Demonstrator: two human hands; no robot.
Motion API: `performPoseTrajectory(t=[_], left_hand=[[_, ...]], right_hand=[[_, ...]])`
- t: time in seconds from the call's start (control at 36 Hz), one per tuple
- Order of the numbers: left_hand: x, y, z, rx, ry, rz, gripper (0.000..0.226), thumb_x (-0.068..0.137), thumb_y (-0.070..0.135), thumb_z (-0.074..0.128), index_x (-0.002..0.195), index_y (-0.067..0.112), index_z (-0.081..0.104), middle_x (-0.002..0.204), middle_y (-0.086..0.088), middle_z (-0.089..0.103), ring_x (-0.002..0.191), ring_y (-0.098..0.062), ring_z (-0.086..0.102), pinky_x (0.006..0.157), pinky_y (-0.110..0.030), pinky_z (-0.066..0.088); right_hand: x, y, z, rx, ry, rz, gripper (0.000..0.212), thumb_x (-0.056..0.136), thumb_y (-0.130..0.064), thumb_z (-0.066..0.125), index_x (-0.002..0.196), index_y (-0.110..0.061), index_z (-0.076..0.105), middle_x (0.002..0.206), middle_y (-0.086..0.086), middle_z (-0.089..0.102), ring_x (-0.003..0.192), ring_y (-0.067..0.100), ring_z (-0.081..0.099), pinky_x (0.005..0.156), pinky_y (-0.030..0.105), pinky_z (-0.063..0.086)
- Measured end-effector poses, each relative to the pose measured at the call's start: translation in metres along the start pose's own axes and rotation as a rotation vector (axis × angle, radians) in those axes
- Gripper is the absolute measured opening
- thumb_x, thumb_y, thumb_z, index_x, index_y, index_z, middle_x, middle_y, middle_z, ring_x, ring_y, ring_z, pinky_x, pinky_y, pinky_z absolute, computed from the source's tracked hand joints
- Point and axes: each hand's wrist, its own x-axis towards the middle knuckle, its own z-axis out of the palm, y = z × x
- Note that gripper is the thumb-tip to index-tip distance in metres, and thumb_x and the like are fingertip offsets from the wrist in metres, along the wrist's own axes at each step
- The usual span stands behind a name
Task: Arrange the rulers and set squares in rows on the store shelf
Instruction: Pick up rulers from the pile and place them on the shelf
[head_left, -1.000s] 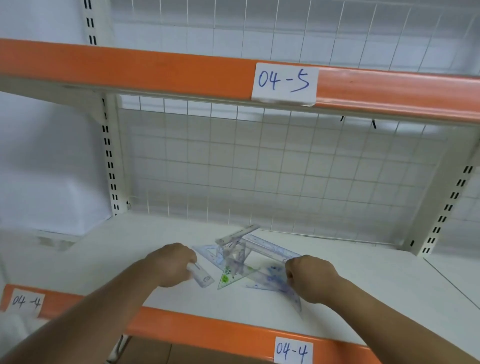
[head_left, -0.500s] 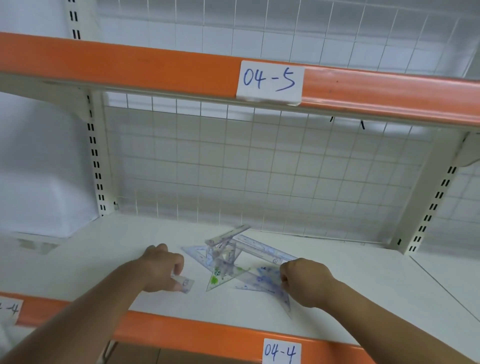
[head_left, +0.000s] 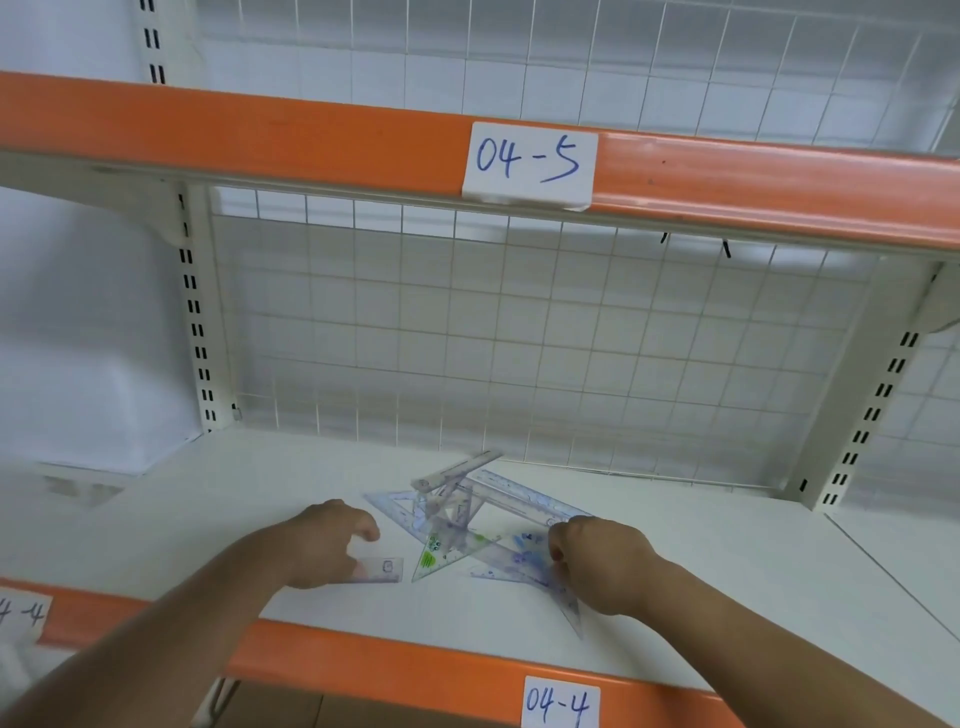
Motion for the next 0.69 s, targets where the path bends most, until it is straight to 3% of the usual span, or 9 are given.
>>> performPoseTrajectory(t=[0.06, 0.17, 0.28, 0.36, 0.47, 0.58, 0.69], left_hand=[[-0.005, -0.009, -0.005, 0.017, -0.022, -0.044, 0.049, 0.086, 0.04, 0.065, 0.13, 0.029, 0.046, 0.127, 0.003, 0.042, 0.114, -0.013, 0.047, 0.097, -0.024, 0.041], [-0.012, -0.029, -0.012, 0.067, -0.079, -0.147, 0.049, 0.083, 0.045, 0.068, 0.123, 0.026, 0.046, 0.125, 0.004, 0.045, 0.108, -0.013, 0.046, 0.095, -0.026, 0.042], [-0.014, -0.038, -0.008, 0.04, -0.086, -0.124, 0.029, 0.086, 0.042, 0.066, 0.103, 0.027, 0.048, 0.111, 0.006, 0.047, 0.099, -0.011, 0.047, 0.074, -0.018, 0.039], [-0.015, -0.037, -0.006, 0.037, -0.042, -0.098, 0.025, 0.084, 0.039, 0.067, 0.084, 0.031, 0.043, 0.095, 0.011, 0.046, 0.088, -0.01, 0.047, 0.067, -0.019, 0.037], [-0.015, -0.034, -0.007, 0.036, -0.021, -0.062, 0.027, 0.085, 0.034, 0.067, 0.081, 0.03, 0.04, 0.093, 0.008, 0.046, 0.084, -0.012, 0.047, 0.069, -0.023, 0.038], [-0.012, -0.029, -0.004, 0.004, 0.044, -0.021, 0.02, 0.09, 0.028, 0.06, 0.079, 0.03, 0.044, 0.082, 0.013, 0.045, 0.07, -0.005, 0.042, 0.057, -0.015, 0.034], [-0.006, -0.028, -0.002, -0.02, 0.073, -0.002, 0.027, 0.092, 0.015, 0.052, 0.071, 0.033, 0.047, 0.077, 0.014, 0.046, 0.067, -0.002, 0.042, 0.06, -0.013, 0.035]], right_hand=[[0.0, -0.001, 0.0, 0.02, -0.006, -0.005, 0.028, 0.098, -0.029, 0.042, 0.118, -0.014, 0.054, 0.122, 0.005, 0.056, 0.107, 0.023, 0.056, 0.075, 0.028, 0.039], [0.002, -0.006, 0.0, 0.064, -0.016, -0.011, 0.033, 0.098, -0.034, 0.043, 0.122, -0.015, 0.054, 0.126, 0.006, 0.053, 0.11, 0.024, 0.055, 0.085, 0.031, 0.044], [0.004, -0.01, 0.004, 0.09, -0.018, -0.022, 0.042, 0.097, -0.044, 0.043, 0.13, -0.018, 0.049, 0.131, 0.005, 0.05, 0.116, 0.024, 0.053, 0.09, 0.032, 0.043], [0.006, -0.012, 0.007, 0.098, -0.02, -0.034, 0.049, 0.096, -0.045, 0.045, 0.138, -0.021, 0.042, 0.134, 0.006, 0.049, 0.119, 0.025, 0.052, 0.093, 0.035, 0.046], [0.009, -0.014, 0.01, 0.087, -0.001, -0.054, 0.039, 0.096, -0.041, 0.043, 0.126, -0.017, 0.052, 0.125, 0.008, 0.053, 0.112, 0.026, 0.054, 0.086, 0.033, 0.045], [0.011, -0.016, 0.012, 0.078, 0.036, -0.061, 0.035, 0.097, -0.037, 0.042, 0.12, -0.016, 0.056, 0.122, 0.008, 0.055, 0.11, 0.027, 0.055, 0.083, 0.032, 0.045], [0.013, -0.017, 0.014, 0.053, 0.043, -0.052, 0.037, 0.097, -0.039, 0.04, 0.118, -0.014, 0.057, 0.121, 0.01, 0.055, 0.111, 0.028, 0.055, 0.082, 0.031, 0.044]])
